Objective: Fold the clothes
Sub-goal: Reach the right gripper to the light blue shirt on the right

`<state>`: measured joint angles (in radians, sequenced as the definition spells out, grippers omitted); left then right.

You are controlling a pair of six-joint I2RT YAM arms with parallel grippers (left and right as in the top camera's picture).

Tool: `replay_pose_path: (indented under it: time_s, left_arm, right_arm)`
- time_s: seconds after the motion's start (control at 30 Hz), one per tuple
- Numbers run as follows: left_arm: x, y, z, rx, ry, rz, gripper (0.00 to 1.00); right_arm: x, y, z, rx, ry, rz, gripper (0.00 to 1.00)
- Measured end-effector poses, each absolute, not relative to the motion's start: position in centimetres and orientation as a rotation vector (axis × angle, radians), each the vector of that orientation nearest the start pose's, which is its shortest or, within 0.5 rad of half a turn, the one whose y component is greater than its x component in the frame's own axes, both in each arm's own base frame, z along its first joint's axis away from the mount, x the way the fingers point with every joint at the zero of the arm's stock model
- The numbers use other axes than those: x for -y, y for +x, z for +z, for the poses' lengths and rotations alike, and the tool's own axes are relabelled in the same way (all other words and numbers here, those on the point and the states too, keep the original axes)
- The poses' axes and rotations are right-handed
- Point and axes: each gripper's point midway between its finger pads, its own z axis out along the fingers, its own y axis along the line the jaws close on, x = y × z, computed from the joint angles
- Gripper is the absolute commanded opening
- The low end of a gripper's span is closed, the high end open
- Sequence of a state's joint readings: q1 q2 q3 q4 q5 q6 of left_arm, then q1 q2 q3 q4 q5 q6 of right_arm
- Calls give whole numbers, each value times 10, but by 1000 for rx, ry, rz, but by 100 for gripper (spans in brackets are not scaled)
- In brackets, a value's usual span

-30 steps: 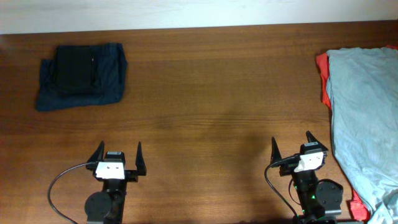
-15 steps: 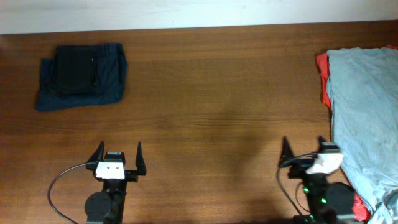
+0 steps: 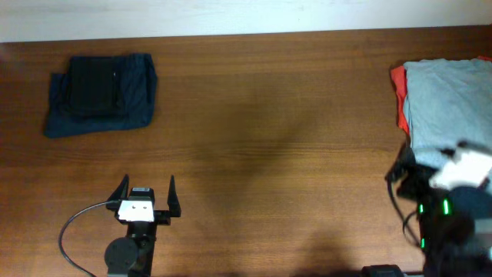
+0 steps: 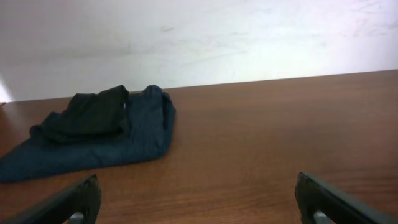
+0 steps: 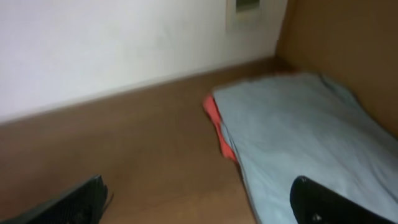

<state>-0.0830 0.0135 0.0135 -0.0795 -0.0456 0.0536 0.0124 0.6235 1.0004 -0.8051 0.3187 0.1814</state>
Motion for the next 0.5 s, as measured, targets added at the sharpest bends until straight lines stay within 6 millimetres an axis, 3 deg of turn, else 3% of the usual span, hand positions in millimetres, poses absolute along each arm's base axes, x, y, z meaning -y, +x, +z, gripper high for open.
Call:
replay_pose_path:
  time_s: [0.17, 0.33, 0.5]
  left_arm:
    - [13, 246, 158, -1648, 78, 15, 99]
    - [13, 246, 158, -1648, 78, 15, 100]
    - [13, 246, 158, -1647, 78, 15, 99]
  right_arm:
    - [61, 270, 282, -2246, 398, -288, 99]
    - [91, 314, 245, -2465, 512, -322, 98]
    - [111, 346, 222, -2496, 579, -286, 98]
